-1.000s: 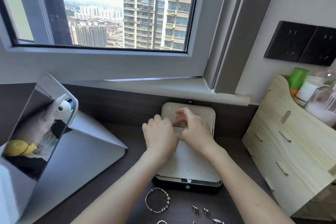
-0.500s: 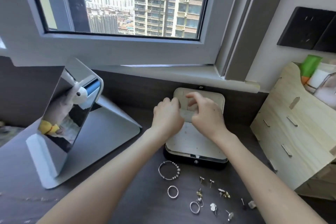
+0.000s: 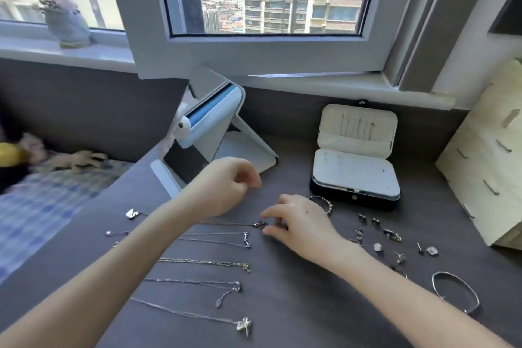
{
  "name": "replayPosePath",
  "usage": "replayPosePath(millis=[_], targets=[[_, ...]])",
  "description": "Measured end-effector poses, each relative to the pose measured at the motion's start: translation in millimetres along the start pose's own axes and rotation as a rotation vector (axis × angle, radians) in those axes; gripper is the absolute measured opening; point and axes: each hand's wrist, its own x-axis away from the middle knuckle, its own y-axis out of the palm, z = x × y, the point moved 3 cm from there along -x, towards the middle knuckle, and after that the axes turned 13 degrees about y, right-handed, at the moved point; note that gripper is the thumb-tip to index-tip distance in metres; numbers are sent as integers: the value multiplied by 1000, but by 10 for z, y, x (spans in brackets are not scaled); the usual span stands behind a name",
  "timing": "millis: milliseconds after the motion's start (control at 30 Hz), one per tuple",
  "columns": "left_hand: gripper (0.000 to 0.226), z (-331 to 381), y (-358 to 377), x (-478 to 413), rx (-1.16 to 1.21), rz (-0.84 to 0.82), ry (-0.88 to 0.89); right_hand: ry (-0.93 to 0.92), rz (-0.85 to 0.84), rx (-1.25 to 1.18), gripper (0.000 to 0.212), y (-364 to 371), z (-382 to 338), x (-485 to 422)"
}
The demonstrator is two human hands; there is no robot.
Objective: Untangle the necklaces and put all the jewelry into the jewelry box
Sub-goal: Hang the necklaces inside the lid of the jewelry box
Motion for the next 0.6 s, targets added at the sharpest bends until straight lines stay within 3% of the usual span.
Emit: replayPosePath(millis=[200,333,433,600], targets=[[28,-144,-5,264,10,22,-44,-164,225,91,6,107,-104,31],[25,-276,103,341,-56,10,-80,-231,229,314,31,164,-130,25],[20,-328,130,387,-105,16,-91,-251,253,361,34,204,-156,-5],[18,-329,160,431,-34,-13,-49,-62,215,-69,7,67,-149,-21]])
